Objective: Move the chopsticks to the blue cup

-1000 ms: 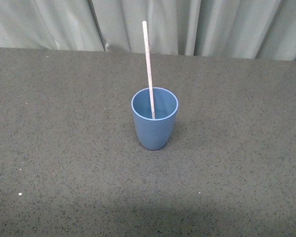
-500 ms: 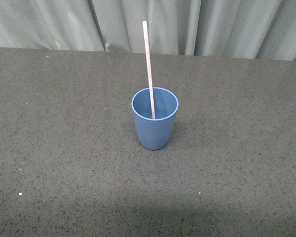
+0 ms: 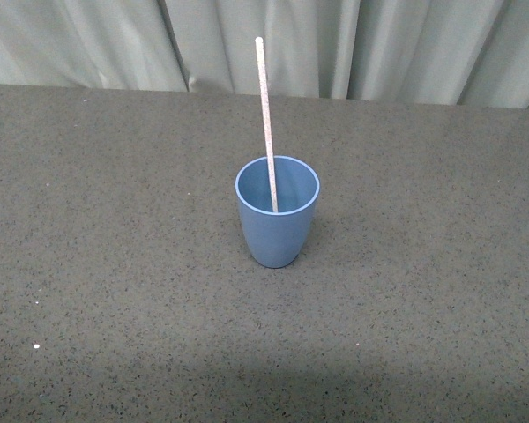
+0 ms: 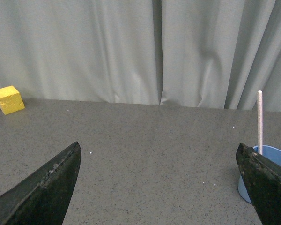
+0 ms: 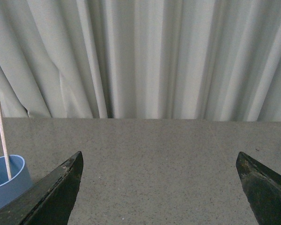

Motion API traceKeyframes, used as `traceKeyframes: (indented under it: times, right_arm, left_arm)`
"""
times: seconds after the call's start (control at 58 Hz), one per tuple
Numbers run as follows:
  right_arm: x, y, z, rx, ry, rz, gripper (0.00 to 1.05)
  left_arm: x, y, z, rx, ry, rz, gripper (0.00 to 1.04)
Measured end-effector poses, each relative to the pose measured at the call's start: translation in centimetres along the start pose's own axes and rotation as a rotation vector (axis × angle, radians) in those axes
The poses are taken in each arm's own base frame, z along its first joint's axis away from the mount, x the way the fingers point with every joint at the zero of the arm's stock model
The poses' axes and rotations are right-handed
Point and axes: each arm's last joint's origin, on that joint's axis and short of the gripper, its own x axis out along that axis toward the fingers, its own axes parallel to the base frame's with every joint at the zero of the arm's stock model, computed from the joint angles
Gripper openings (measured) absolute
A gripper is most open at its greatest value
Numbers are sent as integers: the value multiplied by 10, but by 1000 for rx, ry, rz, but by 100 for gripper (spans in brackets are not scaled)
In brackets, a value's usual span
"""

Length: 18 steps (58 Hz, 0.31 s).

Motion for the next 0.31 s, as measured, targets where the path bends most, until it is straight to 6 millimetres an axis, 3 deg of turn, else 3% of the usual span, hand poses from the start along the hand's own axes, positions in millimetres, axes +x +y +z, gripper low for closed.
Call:
traceKeyframes:
  times: [0.31]
  right_arm:
    - [0,0,0,0,0,0,95]
  left_arm:
    - [0,0,0,0,0,0,98]
